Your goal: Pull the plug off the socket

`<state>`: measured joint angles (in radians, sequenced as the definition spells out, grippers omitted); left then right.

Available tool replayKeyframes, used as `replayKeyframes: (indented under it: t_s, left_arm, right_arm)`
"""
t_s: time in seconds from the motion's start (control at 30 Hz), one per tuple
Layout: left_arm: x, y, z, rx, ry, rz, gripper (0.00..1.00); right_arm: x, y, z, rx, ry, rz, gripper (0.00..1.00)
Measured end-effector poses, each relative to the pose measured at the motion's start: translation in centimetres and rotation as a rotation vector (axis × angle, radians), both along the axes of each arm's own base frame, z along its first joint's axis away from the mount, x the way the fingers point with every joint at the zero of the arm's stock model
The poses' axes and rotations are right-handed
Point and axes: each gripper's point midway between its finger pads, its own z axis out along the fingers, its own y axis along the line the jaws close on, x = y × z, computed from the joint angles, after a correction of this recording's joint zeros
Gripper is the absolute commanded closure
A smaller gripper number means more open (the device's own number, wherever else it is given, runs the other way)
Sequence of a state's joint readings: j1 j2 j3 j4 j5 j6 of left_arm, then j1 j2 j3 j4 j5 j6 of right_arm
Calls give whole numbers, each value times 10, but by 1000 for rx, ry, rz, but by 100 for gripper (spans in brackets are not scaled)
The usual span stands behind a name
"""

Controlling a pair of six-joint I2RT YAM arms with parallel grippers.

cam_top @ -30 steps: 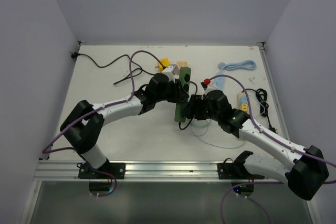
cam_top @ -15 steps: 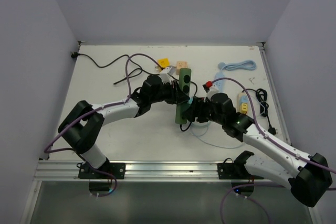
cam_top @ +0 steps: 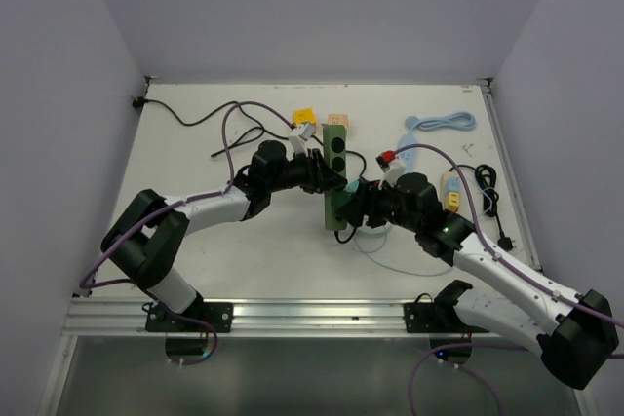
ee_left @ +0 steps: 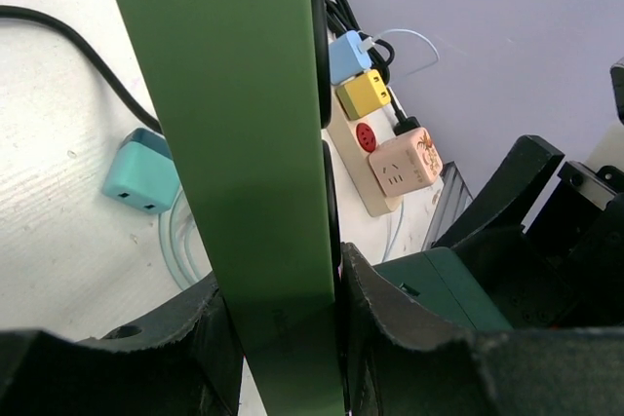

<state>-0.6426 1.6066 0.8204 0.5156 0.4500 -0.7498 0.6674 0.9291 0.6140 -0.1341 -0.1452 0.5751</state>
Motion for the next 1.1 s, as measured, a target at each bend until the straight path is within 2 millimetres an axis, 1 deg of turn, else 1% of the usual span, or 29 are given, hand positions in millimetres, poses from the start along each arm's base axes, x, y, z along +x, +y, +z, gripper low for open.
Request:
replayKeyframes:
  t_s: [0.17, 0.23, 0.27, 0.3, 0.37, 0.43, 0.47, 0.5, 0.63, 0.8, 0.9, 0.97, 1.1]
  left_arm:
    - [3, 3, -7, 25, 32, 34, 100]
    - [6, 6, -11, 46, 50, 57, 100]
    - [10, 11, -17, 81, 43, 82, 100]
    - [18, 21, -26, 123, 49, 130, 100]
    - [37, 49, -44, 202, 73, 241, 100]
    - [50, 72, -55, 262, 89, 336, 100]
    - [54, 80, -59, 286, 96, 369, 100]
    - [54, 83, -63, 304, 105, 383, 100]
    - [53, 77, -64, 314, 104, 375, 100]
    - [50, 72, -62, 316, 92, 356, 100]
    - [50, 72, -61, 322, 87, 353, 100]
    - [49, 73, -60, 330, 82, 350, 100]
    - [49, 74, -53, 341, 66, 343, 100]
  right_arm:
    - [3, 0, -6, -22, -2, 6, 86]
    - [4, 1, -8, -32, -2, 7, 86]
    - [5, 0, -10, -45, -3, 8, 86]
    - [6, -4, -11, -59, -3, -2, 86]
    - [8, -8, -13, -80, 0, -14, 86]
    - [9, -11, -15, -102, 4, -24, 87]
    - [9, -11, -15, -112, 9, -23, 87]
    - [10, -11, -15, -120, 11, -22, 86]
    - [14, -13, -14, -153, 12, -42, 85]
    - [21, -29, -23, -226, 38, -115, 83]
    - [25, -41, -35, -256, 85, -167, 82]
    - [30, -50, -39, -257, 113, -209, 82]
    - [45, -78, -48, -218, 166, -319, 81]
